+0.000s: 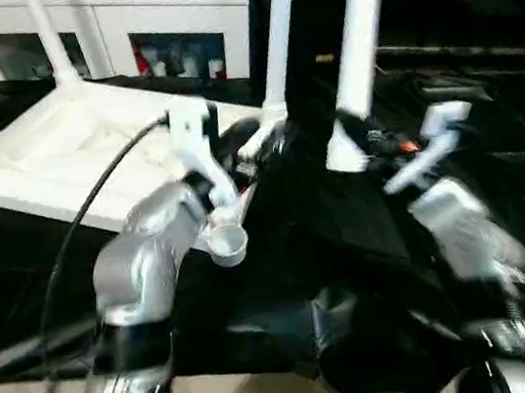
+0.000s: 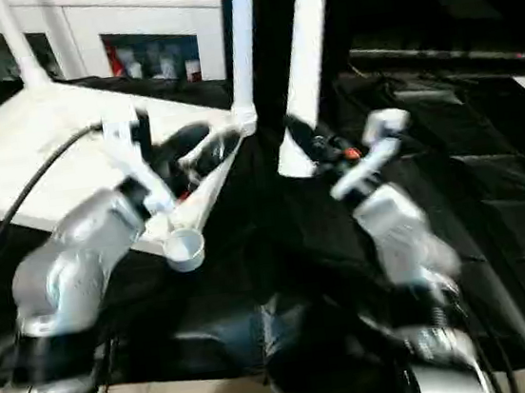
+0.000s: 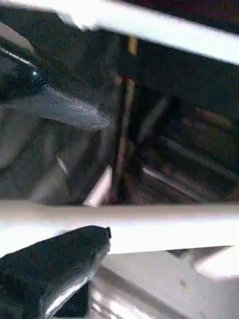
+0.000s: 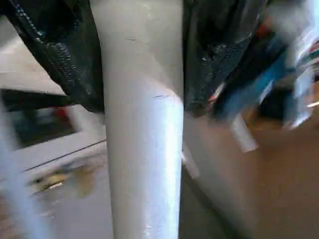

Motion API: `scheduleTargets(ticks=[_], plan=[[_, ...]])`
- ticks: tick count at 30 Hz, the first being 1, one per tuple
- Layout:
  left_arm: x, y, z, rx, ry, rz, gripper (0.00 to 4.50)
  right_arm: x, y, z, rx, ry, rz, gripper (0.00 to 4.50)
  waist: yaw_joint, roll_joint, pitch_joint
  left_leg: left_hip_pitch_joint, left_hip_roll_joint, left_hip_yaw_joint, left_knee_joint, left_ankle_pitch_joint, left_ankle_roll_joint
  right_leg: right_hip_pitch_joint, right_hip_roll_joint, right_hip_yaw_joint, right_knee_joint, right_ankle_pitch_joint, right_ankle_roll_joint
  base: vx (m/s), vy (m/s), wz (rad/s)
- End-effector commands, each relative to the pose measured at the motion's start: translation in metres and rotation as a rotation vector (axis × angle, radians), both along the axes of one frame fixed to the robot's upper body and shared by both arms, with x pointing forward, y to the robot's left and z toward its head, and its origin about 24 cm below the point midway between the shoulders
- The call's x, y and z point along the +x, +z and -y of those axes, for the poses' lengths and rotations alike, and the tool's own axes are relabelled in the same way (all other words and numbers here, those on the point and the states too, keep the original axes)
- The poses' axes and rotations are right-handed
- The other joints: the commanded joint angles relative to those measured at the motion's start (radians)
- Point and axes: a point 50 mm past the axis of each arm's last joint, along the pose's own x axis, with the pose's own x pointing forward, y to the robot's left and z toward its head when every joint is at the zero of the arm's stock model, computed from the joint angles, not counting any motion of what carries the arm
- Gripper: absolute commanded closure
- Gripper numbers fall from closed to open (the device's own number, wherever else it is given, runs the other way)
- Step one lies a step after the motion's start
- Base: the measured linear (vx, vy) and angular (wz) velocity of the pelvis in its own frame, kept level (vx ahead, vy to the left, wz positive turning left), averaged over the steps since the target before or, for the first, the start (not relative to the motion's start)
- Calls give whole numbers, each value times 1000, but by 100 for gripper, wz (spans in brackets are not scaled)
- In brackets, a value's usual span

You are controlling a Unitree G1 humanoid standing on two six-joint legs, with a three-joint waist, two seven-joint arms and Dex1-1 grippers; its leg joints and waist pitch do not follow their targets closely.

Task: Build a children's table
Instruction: Pick table leg

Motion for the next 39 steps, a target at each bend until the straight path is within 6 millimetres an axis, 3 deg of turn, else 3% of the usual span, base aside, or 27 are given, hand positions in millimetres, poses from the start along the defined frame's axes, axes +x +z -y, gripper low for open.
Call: scheduleTargets(ticks=[1,5,11,12,14,21,23,27,28,31,39], plan=[[-1,10,7,-50,-76,-5,96,-12,5,-6,-40,91,32,259,5,1,-69,-3,-3,5,-68,-181,11,63,-57,46,-109,-332,-69,0,0,0],[0,20,17,-90,-141,-15,96,-21,0,-19,-112,161,22,259,10,1,-73,-11,0,2,-68,-139,9,66,-58,47,-99,-253,-83,0,0,0],[-9,24,24,-140,-254,-42,96,-20,-5,-26,-160,160,-9,259,10,2,-74,-10,0,4,-66,-115,6,67,-58,48,-92,-190,-113,0,0,0],[-9,24,24,-140,-254,-42,125,-20,-5,-26,-160,160,-9,259,12,3,-75,-11,0,4,-66,-111,7,68,-58,48,-91,-177,-118,0,0,0],[-12,21,24,-130,-265,-69,132,-20,-6,-27,-185,164,-11,259,11,-2,-74,-12,0,5,-66,-106,11,69,-58,48,-91,-164,-120,0,0,0],[-11,22,21,-138,-214,-94,174,-18,-11,-34,-311,139,-11,259,9,-1,-72,-12,2,4,-69,-114,-2,68,-61,47,-96,-208,-96,0,0,0],[-10,21,21,-140,-163,-116,212,-16,-13,-42,-409,90,-1,259,10,-6,-71,-13,2,4,-69,-111,-9,68,-61,48,-95,-213,-89,0,0,0],[-9,19,21,-125,-105,-136,228,-14,-12,-49,-429,52,1,260,9,-9,-70,-13,3,3,-70,-123,-9,66,-61,48,-97,-238,-65,0,0,0],[-8,18,20,-117,-74,-146,231,-14,-11,-53,-439,45,8,261,7,-15,-70,-14,3,4,-70,-120,-9,65,-59,48,-98,-235,-63,0,0,0],[-6,15,17,-85,-18,-154,238,-14,-11,-60,-460,33,21,261,4,-13,-71,-12,3,2,-71,-123,-15,64,-59,48,-97,-218,-56,0,0,0],[-9,3,17,184,53,-65,259,-12,-7,-69,-542,10,61,261,4,-8,-70,-9,5,2,-74,-127,-28,63,-58,50,-92,-187,-47,0,0,0]])
